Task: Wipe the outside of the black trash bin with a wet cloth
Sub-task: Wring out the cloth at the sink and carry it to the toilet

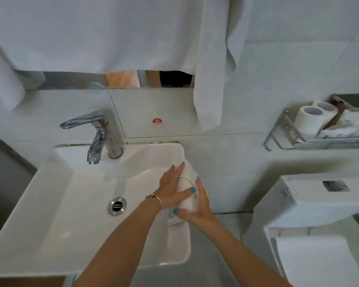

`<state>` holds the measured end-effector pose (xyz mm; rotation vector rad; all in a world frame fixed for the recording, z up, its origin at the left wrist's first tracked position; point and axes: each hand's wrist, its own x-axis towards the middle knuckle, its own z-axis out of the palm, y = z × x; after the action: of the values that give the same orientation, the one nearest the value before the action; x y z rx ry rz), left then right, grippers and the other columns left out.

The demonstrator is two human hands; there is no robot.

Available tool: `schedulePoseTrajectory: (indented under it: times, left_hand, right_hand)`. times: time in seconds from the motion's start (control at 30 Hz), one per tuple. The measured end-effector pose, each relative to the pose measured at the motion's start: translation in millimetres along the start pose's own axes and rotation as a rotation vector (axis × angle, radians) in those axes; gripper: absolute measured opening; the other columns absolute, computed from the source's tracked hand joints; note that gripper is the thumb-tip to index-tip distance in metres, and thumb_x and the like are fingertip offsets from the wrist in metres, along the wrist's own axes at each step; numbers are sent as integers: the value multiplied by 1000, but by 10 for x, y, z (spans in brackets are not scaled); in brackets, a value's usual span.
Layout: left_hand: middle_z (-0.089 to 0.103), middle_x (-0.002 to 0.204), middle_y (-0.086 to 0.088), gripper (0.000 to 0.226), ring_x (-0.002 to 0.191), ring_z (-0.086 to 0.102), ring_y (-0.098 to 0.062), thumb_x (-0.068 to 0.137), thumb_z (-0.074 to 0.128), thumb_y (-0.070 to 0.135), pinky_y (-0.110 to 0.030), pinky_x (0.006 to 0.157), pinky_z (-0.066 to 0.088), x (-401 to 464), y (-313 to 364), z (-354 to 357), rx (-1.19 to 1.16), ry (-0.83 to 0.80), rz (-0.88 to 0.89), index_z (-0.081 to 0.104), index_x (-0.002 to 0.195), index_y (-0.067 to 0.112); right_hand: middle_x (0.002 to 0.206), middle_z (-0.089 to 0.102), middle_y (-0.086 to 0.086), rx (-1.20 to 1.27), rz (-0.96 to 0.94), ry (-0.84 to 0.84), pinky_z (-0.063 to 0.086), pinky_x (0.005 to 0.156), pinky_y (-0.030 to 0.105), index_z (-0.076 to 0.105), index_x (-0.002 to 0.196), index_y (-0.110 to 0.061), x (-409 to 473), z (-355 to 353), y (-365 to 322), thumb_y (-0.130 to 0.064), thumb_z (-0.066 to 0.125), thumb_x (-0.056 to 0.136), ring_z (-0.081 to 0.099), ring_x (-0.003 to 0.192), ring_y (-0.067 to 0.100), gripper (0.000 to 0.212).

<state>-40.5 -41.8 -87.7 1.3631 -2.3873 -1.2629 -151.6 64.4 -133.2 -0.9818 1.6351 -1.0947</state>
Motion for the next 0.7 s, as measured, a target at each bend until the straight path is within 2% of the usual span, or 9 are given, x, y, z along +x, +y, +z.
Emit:
schedulePoseTrajectory:
  times: [0.13,0.23,0.33,0.43,0.53,0.7]
  left_hand:
    - [-6,159,11,104,147,-1,-15,59,60,76,-46,119,13,71,-35,1,-82,-14,8,2,144,57]
    - [-3,160,9,111,147,-3,-16,53,61,77,-47,119,13,127,-40,6,-108,0,-1,3,145,54]
    - [9,159,8,112,147,6,-20,53,66,77,-49,117,19,159,-73,44,-126,27,9,5,144,54]
    - [20,152,9,115,141,20,-20,51,69,75,-48,114,28,175,-49,4,-111,25,19,10,146,48]
    - [23,148,6,120,134,28,-19,45,72,71,-45,110,35,221,27,-96,-76,-27,16,10,145,46]
    - [26,126,4,106,122,33,-21,59,82,54,-45,100,44,239,41,-111,-29,-21,18,13,140,49]
  right_hand:
    - [146,24,-9,-34,30,14,44,106,39,-1,144,-58,27,-22,-44,-51,89,42,34,135,14,137]
    - [148,20,-9,-30,76,-46,43,108,43,-7,132,-73,49,-48,-52,-53,91,39,31,138,15,136]
    - [152,19,-12,12,107,-99,48,103,46,-8,118,-85,66,-50,-38,-49,94,40,37,137,18,133]
    - [154,17,-11,46,74,-68,49,102,43,-11,126,-78,69,-30,-43,-42,94,43,38,137,17,138]
    - [155,16,-10,43,44,-44,48,103,44,-12,137,-69,81,-21,-59,-42,96,43,35,140,18,146]
    - [152,20,-10,19,7,-46,51,99,47,-9,141,-66,104,-31,-107,-35,96,45,39,137,19,145]
